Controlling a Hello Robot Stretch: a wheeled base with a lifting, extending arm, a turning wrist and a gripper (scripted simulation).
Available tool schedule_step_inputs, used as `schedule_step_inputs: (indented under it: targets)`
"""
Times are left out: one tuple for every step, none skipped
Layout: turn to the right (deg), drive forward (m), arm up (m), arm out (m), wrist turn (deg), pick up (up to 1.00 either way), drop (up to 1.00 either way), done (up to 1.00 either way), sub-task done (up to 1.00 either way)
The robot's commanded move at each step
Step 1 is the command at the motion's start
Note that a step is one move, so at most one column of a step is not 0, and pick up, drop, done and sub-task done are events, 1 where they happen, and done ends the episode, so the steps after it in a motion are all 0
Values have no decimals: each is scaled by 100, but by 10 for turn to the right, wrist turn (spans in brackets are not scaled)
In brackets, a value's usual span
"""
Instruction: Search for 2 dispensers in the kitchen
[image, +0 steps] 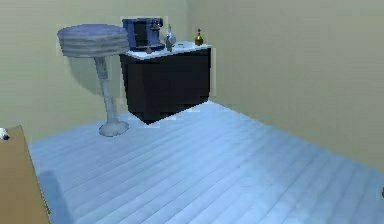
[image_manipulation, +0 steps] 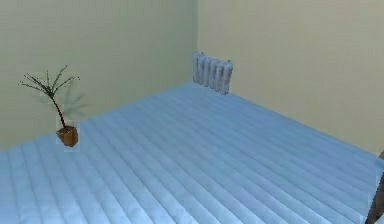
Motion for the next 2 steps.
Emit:
schedule_step_inputs:
  targets:
    - [90,0,0,0,0,0,0,0,0]
    - [0,65,0,0,0,0,0,0,0]
